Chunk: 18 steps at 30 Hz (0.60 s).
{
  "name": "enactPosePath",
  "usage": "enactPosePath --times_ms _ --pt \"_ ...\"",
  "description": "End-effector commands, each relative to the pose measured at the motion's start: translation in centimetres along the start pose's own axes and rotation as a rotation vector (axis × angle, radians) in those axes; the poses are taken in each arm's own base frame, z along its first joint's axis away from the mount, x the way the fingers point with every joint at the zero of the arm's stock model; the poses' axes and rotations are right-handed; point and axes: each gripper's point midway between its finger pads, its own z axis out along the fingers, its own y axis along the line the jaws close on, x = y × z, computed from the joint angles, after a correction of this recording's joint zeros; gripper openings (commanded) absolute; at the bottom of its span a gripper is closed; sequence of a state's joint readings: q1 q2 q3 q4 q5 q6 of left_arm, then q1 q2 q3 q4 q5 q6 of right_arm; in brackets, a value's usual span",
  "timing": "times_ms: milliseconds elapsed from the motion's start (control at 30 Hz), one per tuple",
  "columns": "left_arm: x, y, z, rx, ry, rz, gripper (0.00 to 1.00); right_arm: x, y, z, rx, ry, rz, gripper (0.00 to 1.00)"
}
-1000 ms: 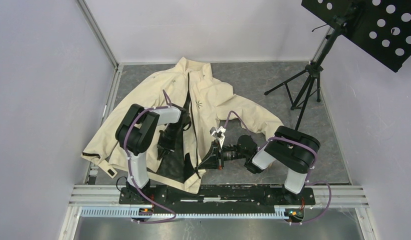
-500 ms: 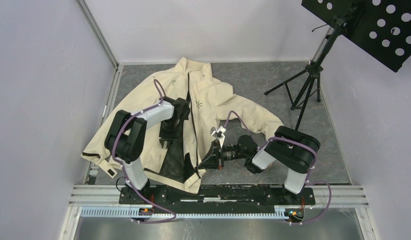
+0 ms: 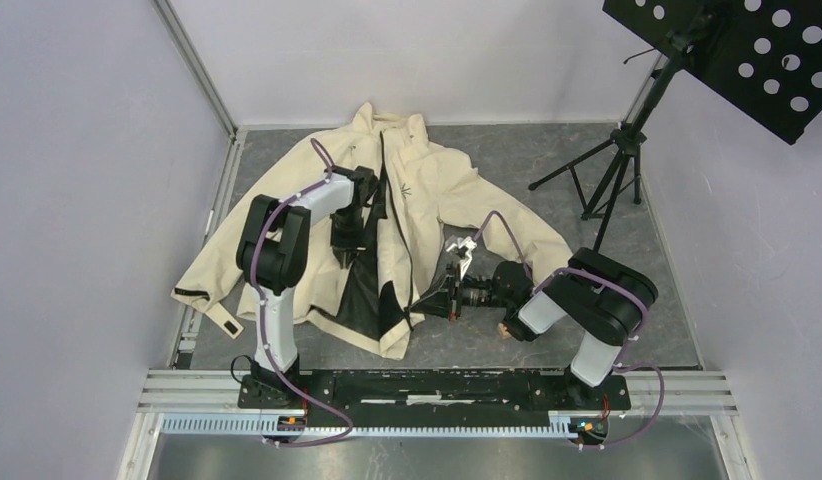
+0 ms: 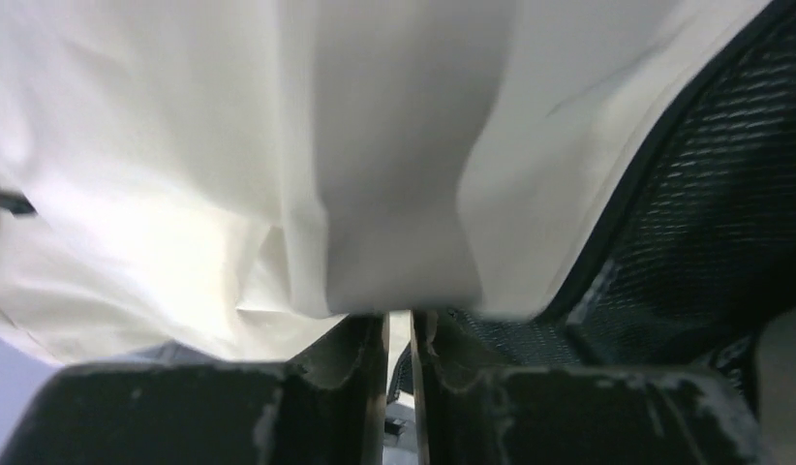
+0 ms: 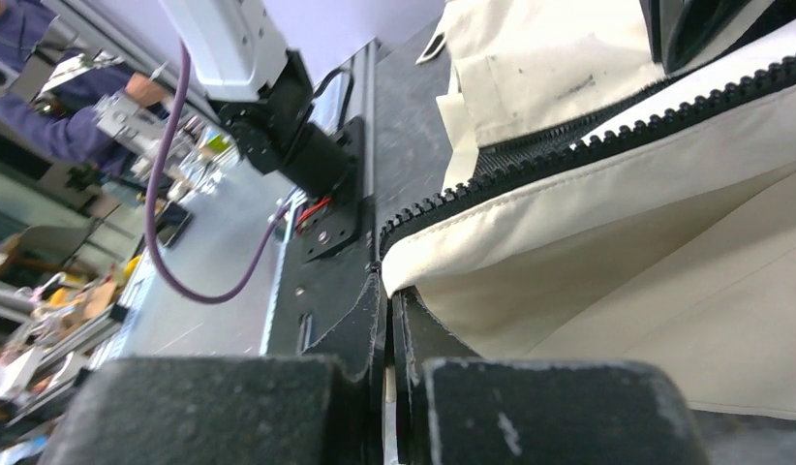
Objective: Zip up the jacket
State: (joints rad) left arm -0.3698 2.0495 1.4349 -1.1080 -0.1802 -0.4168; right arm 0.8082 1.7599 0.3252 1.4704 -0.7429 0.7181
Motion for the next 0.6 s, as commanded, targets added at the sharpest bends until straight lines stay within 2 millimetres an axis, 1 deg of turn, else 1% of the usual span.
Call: enactPosePath --times_ms 0,67,100,200,233,267,333,433,567 --pt "-8.4 -4.4 -1.4 0.172 -0.259 -0.016 0.21 -6.2 2.3 -0.5 -0.074 -0.213 -0.277 0.00" --pt "-7.7 -4.1 -2.5 0.178 -0.266 -0.014 0.26 -6.1 1.8 -0.5 -0.061 -0.206 -0.277 0.00" --pt "-7.1 -3.7 -3.1 0.181 -0.264 -0.015 0.31 -6.1 1.7 -0.4 -0.060 -0.205 -0.276 0.00" --pt "-4.2 -1.7 -4.6 0.149 -0.252 -0.004 0.50 -6.0 1.6 -0.4 -0.056 -0.200 -0.275 0.00" --pt "-3.1 -1.0 -5.2 0.137 -0.251 0.002 0.54 -6.0 1.5 -0.4 -0.057 -0.199 -0.274 0.00" --pt "-1.8 -0.1 -5.4 0.112 -0.234 0.006 0.57 -6.0 1.6 -0.4 -0.058 -0.201 -0.274 0.00" --pt "0.3 1.2 -6.0 0.085 -0.213 0.007 0.61 -6.1 1.7 -0.4 -0.065 -0.204 -0.269 0.00" --pt "3.2 1.6 -6.1 0.067 -0.159 0.014 0.62 -6.1 1.8 -0.3 -0.069 -0.205 -0.266 0.00" --pt "7.3 1.2 -4.5 0.060 -0.019 0.042 0.57 -6.1 1.9 -0.4 -0.073 -0.207 -0.268 0.00"
